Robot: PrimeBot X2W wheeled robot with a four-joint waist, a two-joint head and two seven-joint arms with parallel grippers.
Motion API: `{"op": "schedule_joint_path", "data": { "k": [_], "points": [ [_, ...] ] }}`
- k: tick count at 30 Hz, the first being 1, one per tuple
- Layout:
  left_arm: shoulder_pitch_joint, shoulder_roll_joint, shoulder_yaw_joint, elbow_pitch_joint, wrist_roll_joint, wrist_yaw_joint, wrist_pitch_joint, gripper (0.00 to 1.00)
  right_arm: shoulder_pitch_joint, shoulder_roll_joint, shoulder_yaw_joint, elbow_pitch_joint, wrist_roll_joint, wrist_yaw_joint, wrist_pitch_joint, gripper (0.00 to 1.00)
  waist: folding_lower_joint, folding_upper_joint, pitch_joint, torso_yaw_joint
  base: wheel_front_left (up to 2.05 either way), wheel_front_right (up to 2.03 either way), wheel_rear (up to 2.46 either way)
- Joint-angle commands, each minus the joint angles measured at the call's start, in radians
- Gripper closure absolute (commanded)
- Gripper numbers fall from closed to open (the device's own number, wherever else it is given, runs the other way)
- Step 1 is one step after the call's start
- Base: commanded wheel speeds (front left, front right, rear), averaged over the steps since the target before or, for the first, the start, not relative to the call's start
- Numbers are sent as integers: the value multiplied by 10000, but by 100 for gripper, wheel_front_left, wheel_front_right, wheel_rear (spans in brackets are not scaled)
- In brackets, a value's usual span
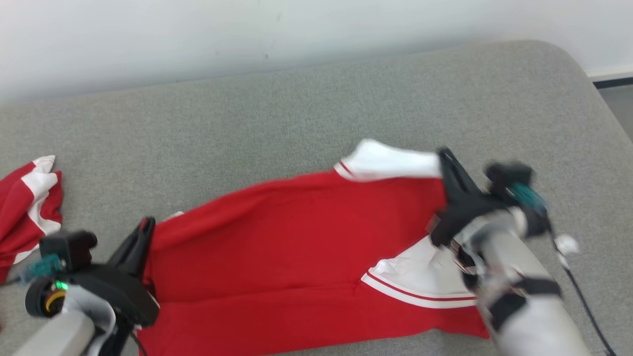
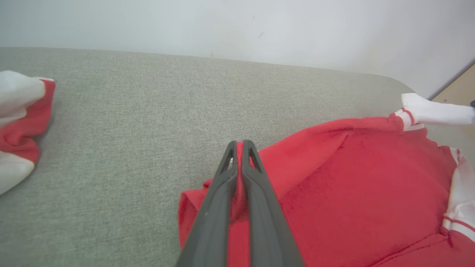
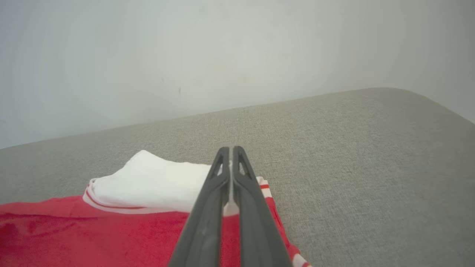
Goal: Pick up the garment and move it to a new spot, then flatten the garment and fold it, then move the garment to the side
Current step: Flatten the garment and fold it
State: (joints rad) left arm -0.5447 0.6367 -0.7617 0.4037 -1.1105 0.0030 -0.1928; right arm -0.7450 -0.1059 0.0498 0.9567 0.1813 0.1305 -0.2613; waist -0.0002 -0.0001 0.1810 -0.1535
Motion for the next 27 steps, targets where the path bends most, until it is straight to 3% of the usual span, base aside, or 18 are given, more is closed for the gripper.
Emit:
{"op": "schedule_joint_path", "data": {
  "k": [1, 4, 5, 8, 14, 17, 21, 22, 23, 24, 25, 27],
  "points": [
    [411, -22, 22, -192, 102, 178, -219, 100, 980, -376, 167, -1152, 625, 8, 170, 100, 2, 1, -173, 45, 0, 0, 0],
    [851, -99, 109, -521, 177, 410, -453, 100, 2795, -806, 47, -3427, 1455, 10, 832, 100, 2, 1, -231, 133, 0, 0, 0],
    [851, -99, 109, -521, 177, 410, -453, 100, 2795, -806, 47, -3427, 1455, 10, 832, 100, 2, 1, -231, 133, 0, 0, 0],
    [1314, -160, 217, -883, 297, 608, -604, 100, 4566, -927, -556, -5946, 1898, 10, 1644, 100, 2, 1, -262, 257, 0, 0, 0],
    [1850, -434, 580, -896, 419, 604, -710, 100, 7332, -89, -1703, -9868, 2097, 10, 3280, 100, 2, 1, -332, 478, 0, 0, 0],
    [1923, -576, 703, -666, 835, 596, -736, 100, 8169, 232, -1934, -10754, 2032, 10, 3838, 100, 2, 1, -360, 494, 0, 0, 0],
    [2051, -949, 1173, -259, 1213, 393, -732, 100, 8631, 427, -1909, -10946, 1765, 10, 4199, 100, 2, 1, -376, 465, 0, 0, 0],
    [2113, -1042, 1288, -157, 1360, 342, -733, 96, 8696, 440, -1867, -10902, 1610, 10, 4263, 82, 2, 1, -388, 460, 0, 0, 0],
    [2163, -1140, 1413, -71, 1555, 319, -734, 65, 8694, 456, -1866, -10872, 1575, 10, 4234, 26, 2, 1, -409, 457, 0, 0, 0],
    [2196, -1242, 1564, -10, 1768, 251, -734, 24, 8695, 458, -1884, -10827, 1564, 10, 4211, 0, 2, 1, -437, 462, 0, 0, 0],
    [2258, -1348, 1706, 54, 1897, 228, -733, 0, 8700, 471, -1915, -10766, 1580, 10, 4214, 0, 2, 1, -484, 470, 0, 0, 0],
    [2444, -1568, 2067, 149, 2164, 125, -725, 0, 8703, 494, -1984, -10680, 1591, 10, 4209, 0, 2, 1, -605, 502, 0, 0, 0]
  ]
}}
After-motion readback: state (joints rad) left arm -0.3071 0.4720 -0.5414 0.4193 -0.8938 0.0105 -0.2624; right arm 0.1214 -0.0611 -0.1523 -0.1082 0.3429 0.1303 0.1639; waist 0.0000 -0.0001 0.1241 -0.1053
